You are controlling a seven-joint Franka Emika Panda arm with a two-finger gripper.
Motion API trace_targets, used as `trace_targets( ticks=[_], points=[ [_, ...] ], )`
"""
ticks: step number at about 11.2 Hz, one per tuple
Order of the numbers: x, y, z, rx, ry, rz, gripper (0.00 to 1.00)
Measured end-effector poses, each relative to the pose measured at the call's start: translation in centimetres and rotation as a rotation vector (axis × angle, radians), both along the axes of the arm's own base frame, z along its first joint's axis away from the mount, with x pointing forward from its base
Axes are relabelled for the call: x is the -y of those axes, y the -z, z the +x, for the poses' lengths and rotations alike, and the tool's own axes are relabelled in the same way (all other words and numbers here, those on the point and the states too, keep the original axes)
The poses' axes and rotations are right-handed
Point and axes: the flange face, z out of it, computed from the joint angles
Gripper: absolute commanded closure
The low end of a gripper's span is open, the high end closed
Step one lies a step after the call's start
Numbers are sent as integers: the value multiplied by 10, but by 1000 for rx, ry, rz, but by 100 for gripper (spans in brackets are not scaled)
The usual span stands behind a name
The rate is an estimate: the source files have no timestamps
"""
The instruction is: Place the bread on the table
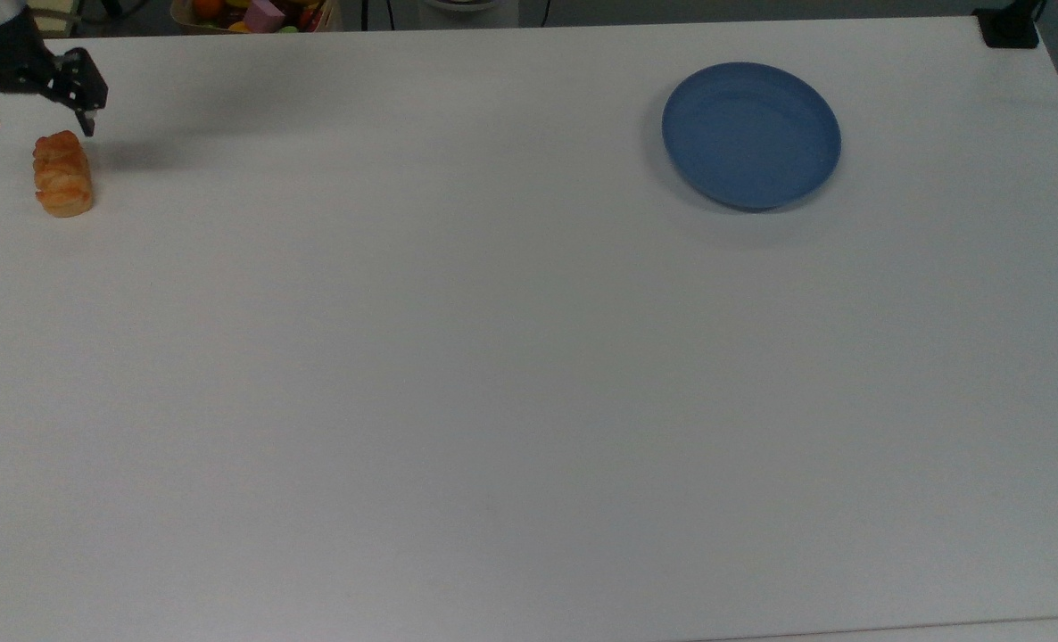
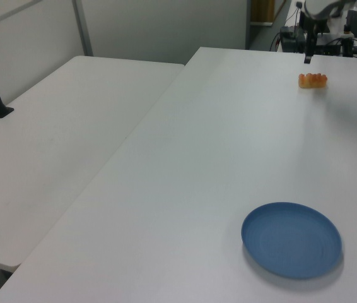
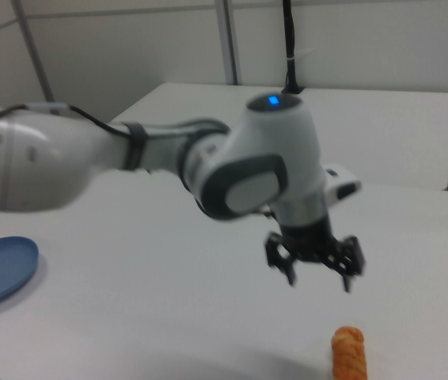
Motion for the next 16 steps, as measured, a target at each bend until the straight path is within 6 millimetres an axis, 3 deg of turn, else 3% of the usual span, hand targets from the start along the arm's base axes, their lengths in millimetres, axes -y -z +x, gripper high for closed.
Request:
trace_targets(
  ticks=[4,7,10,12,14,16],
  points=[
    [-80,-114,-34,-16,236,162,0],
    [-150,-162,-48,-35,292,234,0],
    [-269,-184,-23,-12,375,253,0],
    [-325,-185,-18,-20,331,247,0],
    [-351,-182,-17,-30,284,240,0],
    [-357,-176,-14,-43,206,233,0]
  ],
)
